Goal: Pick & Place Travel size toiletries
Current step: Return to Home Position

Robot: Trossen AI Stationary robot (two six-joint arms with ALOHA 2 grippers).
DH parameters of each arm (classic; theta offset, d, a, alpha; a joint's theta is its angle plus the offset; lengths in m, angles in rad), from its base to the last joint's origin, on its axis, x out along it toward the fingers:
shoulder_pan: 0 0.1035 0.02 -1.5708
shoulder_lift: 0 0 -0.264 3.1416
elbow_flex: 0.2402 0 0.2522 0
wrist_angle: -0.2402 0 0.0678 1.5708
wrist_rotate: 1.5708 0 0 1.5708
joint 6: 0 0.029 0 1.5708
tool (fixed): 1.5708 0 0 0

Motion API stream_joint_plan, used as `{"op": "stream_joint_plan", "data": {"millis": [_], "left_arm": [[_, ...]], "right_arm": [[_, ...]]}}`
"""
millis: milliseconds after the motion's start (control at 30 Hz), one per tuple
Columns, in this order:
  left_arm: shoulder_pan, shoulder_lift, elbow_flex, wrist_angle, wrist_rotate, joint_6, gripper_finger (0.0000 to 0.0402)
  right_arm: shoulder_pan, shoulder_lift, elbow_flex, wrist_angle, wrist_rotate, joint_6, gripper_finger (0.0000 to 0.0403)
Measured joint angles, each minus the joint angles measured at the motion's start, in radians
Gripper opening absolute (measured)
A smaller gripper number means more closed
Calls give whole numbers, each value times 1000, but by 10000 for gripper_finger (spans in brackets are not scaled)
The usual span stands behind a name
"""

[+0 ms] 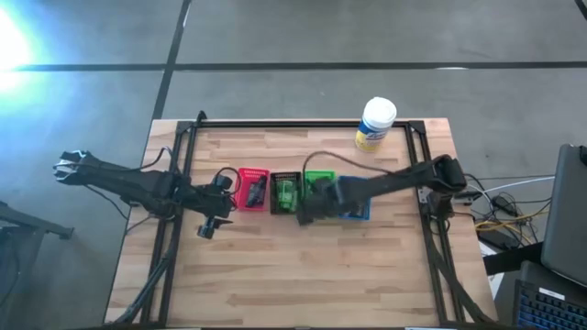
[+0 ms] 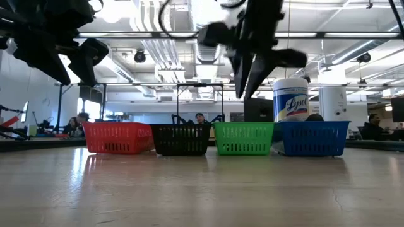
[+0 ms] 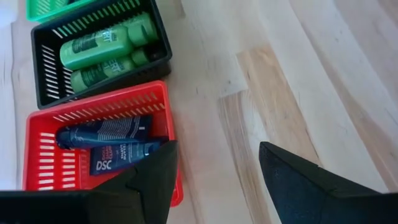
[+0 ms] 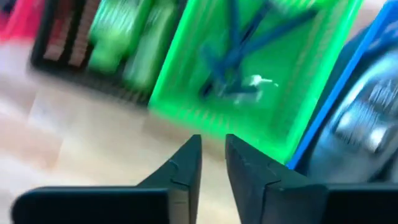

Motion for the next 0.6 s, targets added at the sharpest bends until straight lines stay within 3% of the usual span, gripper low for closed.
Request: {"op": "stream_joint_plan", "data": {"millis": [267, 433, 600], "left_arm": [[1, 0, 4, 23, 57, -29, 229], [31, 20, 43, 37, 130, -66, 229], [107, 55, 95, 91, 240, -172, 229]], "right_arm": [[146, -20, 11, 41, -24, 47, 111], [158, -99, -42, 252, -53, -143, 99], [80, -237, -216, 412, -82, -330, 63]]}}
